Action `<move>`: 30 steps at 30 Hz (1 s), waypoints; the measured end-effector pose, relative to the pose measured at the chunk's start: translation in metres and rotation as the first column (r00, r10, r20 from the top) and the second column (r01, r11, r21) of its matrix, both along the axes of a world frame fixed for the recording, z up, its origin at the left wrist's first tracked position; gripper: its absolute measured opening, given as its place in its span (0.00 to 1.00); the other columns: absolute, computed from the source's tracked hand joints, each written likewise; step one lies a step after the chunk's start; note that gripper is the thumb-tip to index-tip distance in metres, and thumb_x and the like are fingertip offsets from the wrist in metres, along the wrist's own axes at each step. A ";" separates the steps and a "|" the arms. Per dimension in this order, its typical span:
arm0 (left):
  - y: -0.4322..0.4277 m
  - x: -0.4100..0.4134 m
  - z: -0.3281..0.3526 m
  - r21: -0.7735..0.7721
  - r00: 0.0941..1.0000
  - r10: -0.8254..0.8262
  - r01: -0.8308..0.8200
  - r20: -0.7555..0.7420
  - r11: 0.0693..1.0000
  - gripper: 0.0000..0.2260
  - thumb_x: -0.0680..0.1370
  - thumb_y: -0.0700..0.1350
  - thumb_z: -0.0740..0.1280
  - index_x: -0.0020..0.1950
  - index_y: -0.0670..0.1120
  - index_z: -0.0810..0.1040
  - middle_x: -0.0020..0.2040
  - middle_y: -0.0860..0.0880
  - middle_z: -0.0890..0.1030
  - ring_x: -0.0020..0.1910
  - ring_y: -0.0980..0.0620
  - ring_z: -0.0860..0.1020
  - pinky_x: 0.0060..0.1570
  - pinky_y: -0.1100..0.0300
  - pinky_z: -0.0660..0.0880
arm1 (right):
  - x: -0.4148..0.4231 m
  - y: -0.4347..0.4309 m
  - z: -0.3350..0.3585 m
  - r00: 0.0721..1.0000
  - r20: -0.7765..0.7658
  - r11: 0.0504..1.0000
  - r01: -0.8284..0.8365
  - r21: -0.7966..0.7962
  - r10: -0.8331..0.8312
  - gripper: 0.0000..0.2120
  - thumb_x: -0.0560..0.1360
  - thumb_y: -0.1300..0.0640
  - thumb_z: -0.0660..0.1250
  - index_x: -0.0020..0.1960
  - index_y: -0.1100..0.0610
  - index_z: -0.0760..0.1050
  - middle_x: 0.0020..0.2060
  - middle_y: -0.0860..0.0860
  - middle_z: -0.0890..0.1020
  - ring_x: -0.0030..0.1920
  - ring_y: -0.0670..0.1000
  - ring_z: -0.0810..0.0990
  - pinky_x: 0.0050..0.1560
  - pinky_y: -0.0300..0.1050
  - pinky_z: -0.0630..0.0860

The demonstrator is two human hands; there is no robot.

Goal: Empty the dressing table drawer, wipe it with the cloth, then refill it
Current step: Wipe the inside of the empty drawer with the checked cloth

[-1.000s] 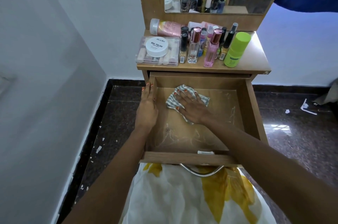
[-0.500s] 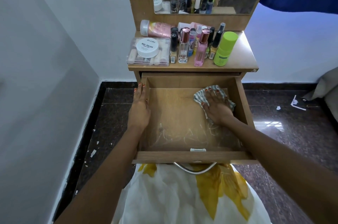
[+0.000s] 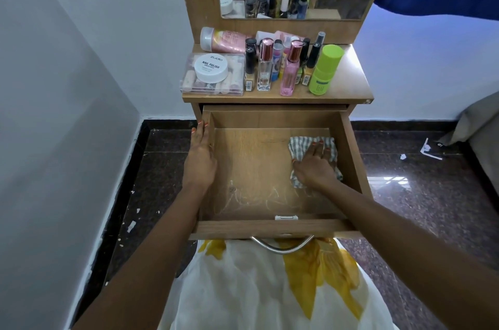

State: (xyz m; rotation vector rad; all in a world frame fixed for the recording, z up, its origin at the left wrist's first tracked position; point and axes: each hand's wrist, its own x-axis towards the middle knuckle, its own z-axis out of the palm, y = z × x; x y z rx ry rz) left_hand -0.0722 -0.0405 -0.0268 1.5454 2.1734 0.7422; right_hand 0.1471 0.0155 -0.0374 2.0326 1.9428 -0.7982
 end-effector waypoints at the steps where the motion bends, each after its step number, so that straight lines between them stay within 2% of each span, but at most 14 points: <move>1: 0.000 0.000 0.000 -0.002 1.000 0.001 -0.001 -0.003 1.000 0.27 0.79 0.30 0.51 0.77 0.45 0.52 0.78 0.51 0.48 0.77 0.51 0.46 0.69 0.55 0.63 | 0.001 -0.004 -0.001 1.000 0.010 1.000 0.006 -0.025 -0.006 0.34 0.81 0.47 0.49 0.74 0.64 0.35 0.75 0.59 0.37 0.75 0.61 0.39 0.74 0.60 0.48; 6: 0.001 0.000 -0.002 -0.007 1.000 -0.004 0.004 -0.029 1.000 0.27 0.79 0.31 0.52 0.77 0.45 0.52 0.78 0.50 0.48 0.77 0.50 0.47 0.70 0.53 0.63 | -0.003 -0.006 0.002 0.998 0.027 0.996 0.051 -0.075 -0.049 0.33 0.81 0.49 0.48 0.73 0.65 0.33 0.74 0.60 0.35 0.75 0.62 0.36 0.74 0.60 0.42; 10: 0.000 -0.001 -0.003 -0.018 0.999 -0.012 0.011 -0.039 1.000 0.27 0.79 0.31 0.52 0.77 0.45 0.52 0.78 0.50 0.48 0.77 0.50 0.47 0.70 0.53 0.64 | -0.008 0.008 0.001 0.996 -0.017 0.996 0.087 -0.019 -0.087 0.32 0.81 0.50 0.48 0.73 0.65 0.34 0.74 0.60 0.36 0.75 0.60 0.36 0.74 0.58 0.39; 13: 0.001 -0.002 -0.003 -0.026 0.999 -0.016 0.015 -0.050 1.000 0.28 0.78 0.30 0.53 0.77 0.45 0.52 0.78 0.50 0.47 0.77 0.50 0.48 0.69 0.52 0.65 | -0.004 0.020 0.001 0.997 -0.047 0.997 0.059 0.041 -0.057 0.32 0.81 0.50 0.48 0.74 0.64 0.36 0.75 0.60 0.38 0.75 0.59 0.36 0.74 0.57 0.39; 19: 0.000 -0.001 -0.003 -0.019 0.999 -0.016 0.015 -0.046 1.000 0.29 0.78 0.29 0.53 0.77 0.45 0.51 0.78 0.50 0.48 0.77 0.50 0.47 0.70 0.52 0.65 | -0.004 0.025 0.002 0.998 -0.061 0.998 0.016 0.062 -0.012 0.31 0.81 0.51 0.48 0.74 0.64 0.36 0.75 0.60 0.37 0.75 0.60 0.35 0.74 0.57 0.37; 25: 0.001 -0.001 -0.003 -0.021 0.999 -0.014 0.013 -0.044 1.000 0.28 0.78 0.30 0.52 0.77 0.45 0.52 0.78 0.50 0.48 0.77 0.50 0.47 0.71 0.50 0.64 | 0.008 0.007 -0.004 0.992 -0.028 0.992 -0.123 0.016 0.123 0.30 0.81 0.49 0.45 0.74 0.58 0.31 0.74 0.58 0.33 0.74 0.59 0.31 0.73 0.58 0.34; 30: 0.001 -0.001 -0.004 -0.018 0.999 -0.006 0.005 -0.035 1.000 0.28 0.78 0.29 0.53 0.77 0.45 0.52 0.78 0.50 0.48 0.77 0.50 0.48 0.71 0.51 0.64 | 0.009 0.007 -0.004 0.991 -0.028 0.991 -0.131 0.007 0.131 0.30 0.82 0.48 0.45 0.74 0.57 0.32 0.74 0.57 0.33 0.74 0.59 0.31 0.73 0.58 0.34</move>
